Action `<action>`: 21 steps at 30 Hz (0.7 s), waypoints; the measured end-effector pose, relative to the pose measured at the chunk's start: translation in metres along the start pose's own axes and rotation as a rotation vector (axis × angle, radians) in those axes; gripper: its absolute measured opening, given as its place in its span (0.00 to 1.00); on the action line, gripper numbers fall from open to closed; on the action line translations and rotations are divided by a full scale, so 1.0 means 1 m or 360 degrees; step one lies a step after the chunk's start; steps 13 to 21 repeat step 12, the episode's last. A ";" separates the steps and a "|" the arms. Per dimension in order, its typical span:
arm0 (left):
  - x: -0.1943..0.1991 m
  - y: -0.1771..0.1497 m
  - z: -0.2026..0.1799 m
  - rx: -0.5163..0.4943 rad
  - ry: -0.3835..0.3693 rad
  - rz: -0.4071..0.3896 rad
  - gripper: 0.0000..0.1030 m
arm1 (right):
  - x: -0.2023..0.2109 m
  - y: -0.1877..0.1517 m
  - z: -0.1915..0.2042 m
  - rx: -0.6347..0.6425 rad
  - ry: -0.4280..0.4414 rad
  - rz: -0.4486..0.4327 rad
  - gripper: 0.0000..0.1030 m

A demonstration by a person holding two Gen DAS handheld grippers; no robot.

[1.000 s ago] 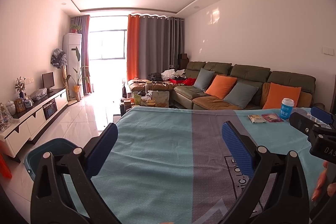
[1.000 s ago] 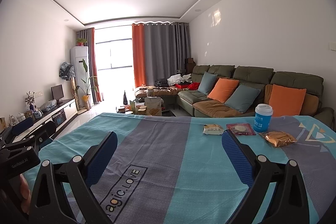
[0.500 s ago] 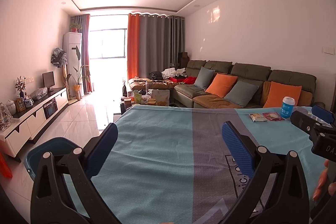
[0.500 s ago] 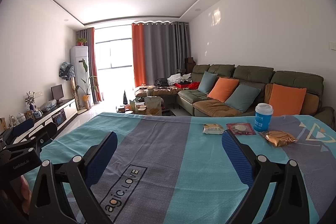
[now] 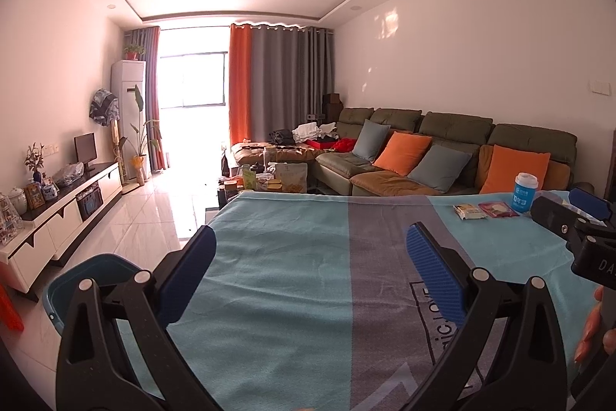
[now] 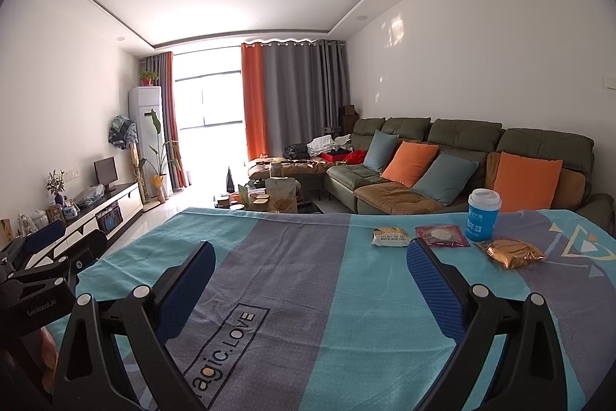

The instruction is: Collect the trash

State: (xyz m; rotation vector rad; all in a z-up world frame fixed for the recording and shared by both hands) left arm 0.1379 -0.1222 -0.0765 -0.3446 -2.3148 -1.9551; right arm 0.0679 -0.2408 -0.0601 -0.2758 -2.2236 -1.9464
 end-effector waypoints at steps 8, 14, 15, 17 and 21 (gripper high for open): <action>-0.023 -0.014 0.002 -0.0008 0.0026 0.0219 0.95 | -0.006 -0.005 -0.011 -0.0046 0.0007 0.0050 0.93; -0.055 -0.021 0.022 0.0015 0.0081 0.0418 0.95 | -0.017 -0.015 -0.029 -0.0090 -0.0008 0.0183 0.93; -0.055 -0.021 0.022 0.0015 0.0081 0.0418 0.95 | -0.017 -0.015 -0.029 -0.0090 -0.0008 0.0183 0.93; -0.055 -0.021 0.022 0.0015 0.0081 0.0418 0.95 | -0.017 -0.015 -0.029 -0.0090 -0.0008 0.0183 0.93; -0.055 -0.021 0.022 0.0015 0.0081 0.0418 0.95 | -0.017 -0.015 -0.029 -0.0090 -0.0008 0.0183 0.93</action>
Point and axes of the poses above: each gripper's, at about its wrist camera, not at the fingertips, and x roughly against the way its jaws point, z to its left, y to its top, the point moved 10 cm from there along -x, roughly the way its jaws point, and after that the axes turned 11 degrees about x, right-handed, at the moved point
